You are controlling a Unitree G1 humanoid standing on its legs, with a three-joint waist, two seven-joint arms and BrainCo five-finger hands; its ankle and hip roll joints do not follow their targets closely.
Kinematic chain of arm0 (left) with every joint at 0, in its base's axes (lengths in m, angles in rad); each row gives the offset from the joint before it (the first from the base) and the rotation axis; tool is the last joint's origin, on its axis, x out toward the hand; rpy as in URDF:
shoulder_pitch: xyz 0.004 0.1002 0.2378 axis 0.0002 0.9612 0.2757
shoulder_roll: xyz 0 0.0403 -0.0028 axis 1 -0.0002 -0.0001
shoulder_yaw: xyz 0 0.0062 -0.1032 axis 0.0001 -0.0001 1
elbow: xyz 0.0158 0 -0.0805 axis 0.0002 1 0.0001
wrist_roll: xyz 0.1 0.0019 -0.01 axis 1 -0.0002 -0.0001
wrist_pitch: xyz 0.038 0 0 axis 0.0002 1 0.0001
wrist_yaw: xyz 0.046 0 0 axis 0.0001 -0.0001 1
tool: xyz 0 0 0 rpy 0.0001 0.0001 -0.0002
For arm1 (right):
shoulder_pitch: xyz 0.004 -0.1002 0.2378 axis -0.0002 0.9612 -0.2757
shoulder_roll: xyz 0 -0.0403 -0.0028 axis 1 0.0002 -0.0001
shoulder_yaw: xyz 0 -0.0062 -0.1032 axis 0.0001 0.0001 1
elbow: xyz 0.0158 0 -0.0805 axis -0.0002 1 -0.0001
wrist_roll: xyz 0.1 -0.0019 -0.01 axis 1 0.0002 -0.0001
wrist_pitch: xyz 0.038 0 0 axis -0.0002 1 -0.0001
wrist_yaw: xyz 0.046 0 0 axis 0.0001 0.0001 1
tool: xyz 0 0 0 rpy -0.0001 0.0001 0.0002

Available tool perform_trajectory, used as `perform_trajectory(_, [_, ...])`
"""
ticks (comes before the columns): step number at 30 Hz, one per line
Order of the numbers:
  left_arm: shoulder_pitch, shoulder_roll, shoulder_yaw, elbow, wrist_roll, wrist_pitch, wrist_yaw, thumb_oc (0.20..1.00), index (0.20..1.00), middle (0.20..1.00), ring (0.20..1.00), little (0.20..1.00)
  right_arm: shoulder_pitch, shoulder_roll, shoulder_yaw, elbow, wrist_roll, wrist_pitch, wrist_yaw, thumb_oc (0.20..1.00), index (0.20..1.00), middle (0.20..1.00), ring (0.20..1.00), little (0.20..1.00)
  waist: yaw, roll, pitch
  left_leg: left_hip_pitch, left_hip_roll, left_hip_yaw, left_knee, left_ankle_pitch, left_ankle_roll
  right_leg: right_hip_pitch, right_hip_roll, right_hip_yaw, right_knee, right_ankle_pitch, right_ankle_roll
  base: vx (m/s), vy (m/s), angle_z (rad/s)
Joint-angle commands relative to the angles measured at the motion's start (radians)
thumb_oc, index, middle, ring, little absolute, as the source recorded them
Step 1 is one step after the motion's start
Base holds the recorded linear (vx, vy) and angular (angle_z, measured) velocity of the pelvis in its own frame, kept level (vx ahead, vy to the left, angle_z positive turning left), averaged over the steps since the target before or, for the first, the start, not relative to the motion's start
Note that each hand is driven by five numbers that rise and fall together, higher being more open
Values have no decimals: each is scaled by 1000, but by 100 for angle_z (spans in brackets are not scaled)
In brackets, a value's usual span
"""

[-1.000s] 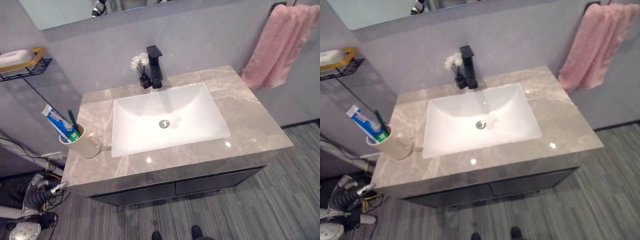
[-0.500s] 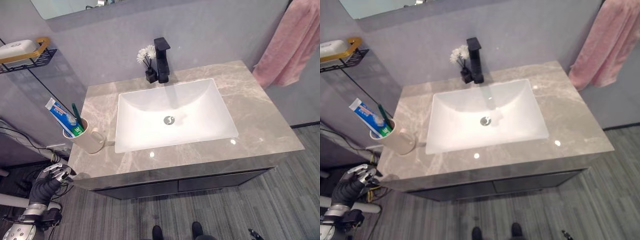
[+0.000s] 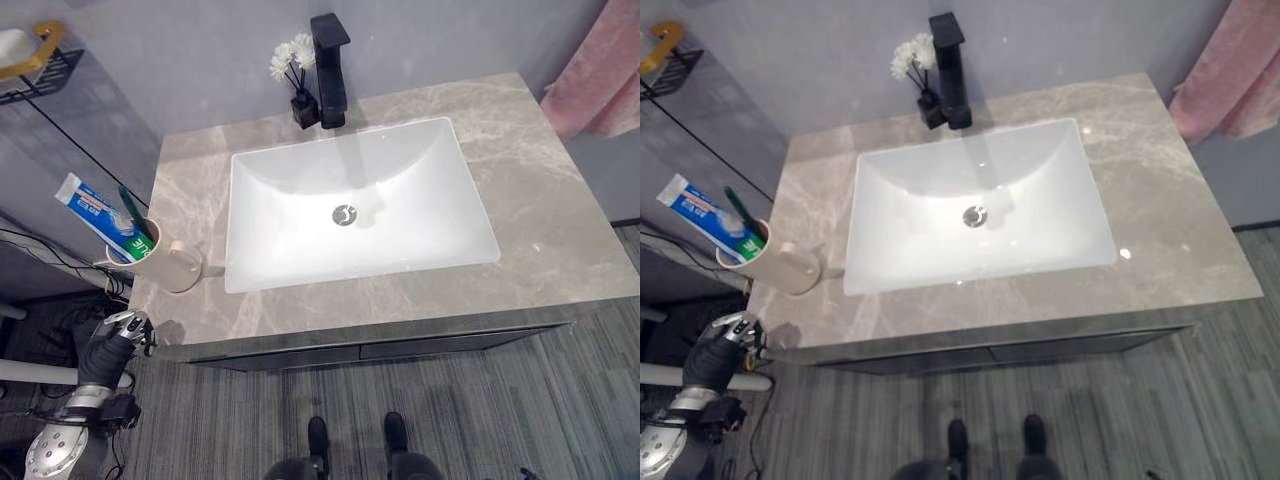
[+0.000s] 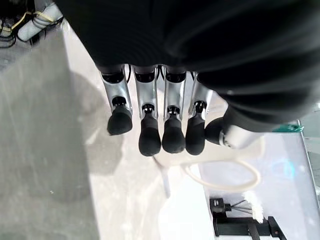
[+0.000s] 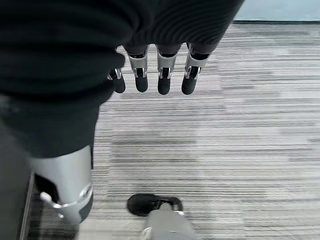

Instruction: Put brush and paste in cup on sink, flatten towel.

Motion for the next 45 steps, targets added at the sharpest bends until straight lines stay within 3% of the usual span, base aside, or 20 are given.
perform_trajectory(1, [-31,56,32,-18,-9,-70,-3,200,200,200,200,200,-41,-7,87,-19,-25,-4,-4,1000,1000,1000,1000,1000,2,-66,-23,-54,22,-3,3,46,-32,-21,-30,25,-2,-4,32,37,-18,0])
perform_trajectory(12, [-121,92,-27,6,29,-77,9,200,200,200,200,200,-92,-11,121,-25,-22,3,-8,1000,1000,1000,1000,1000,18,-109,-8,-63,16,-45,3,38,-24,-10,-33,-3,6,-20,24,27,-7,8])
perform_trajectory(28, [-246,70,-114,26,39,-91,52,200,200,200,200,200,-196,-7,227,-78,-55,16,-22,1000,1000,1000,1000,1000,28,-81,50,-121,-6,-60,3,44,-16,-74,-48,1,23,-19,25,-3,11,6])
perform_trajectory(45, [-389,74,-112,83,73,-116,130,200,200,200,200,200,-242,-4,235,-40,-36,26,-47,1000,1000,1000,1000,1000,16,-92,105,-183,5,-58,3,50,-11,-187,-39,46,84,-22,24,-6,7,-2])
